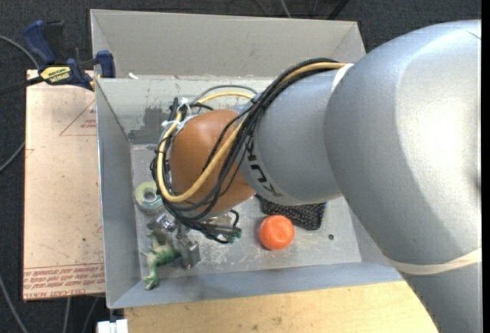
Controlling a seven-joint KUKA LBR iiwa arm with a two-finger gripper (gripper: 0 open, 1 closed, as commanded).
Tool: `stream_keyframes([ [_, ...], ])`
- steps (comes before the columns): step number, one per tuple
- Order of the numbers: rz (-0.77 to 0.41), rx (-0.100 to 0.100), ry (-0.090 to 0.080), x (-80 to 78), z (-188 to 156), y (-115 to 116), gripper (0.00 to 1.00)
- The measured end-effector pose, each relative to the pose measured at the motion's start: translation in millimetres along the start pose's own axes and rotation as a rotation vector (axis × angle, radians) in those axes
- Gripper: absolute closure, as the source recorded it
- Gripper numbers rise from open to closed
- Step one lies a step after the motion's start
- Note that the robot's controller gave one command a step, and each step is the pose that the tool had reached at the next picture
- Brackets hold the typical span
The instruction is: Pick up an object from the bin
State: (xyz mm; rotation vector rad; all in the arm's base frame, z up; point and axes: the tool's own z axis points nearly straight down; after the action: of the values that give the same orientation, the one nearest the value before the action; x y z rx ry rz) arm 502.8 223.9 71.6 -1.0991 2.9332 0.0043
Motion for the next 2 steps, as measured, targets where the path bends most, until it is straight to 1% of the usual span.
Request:
stream_keyframes([
  [1,0.001,0.000,0.000,0.1,0,0,1.00],
  [2,-0.004,-0.004,0.011,23.5,-45,-42,1.00],
])
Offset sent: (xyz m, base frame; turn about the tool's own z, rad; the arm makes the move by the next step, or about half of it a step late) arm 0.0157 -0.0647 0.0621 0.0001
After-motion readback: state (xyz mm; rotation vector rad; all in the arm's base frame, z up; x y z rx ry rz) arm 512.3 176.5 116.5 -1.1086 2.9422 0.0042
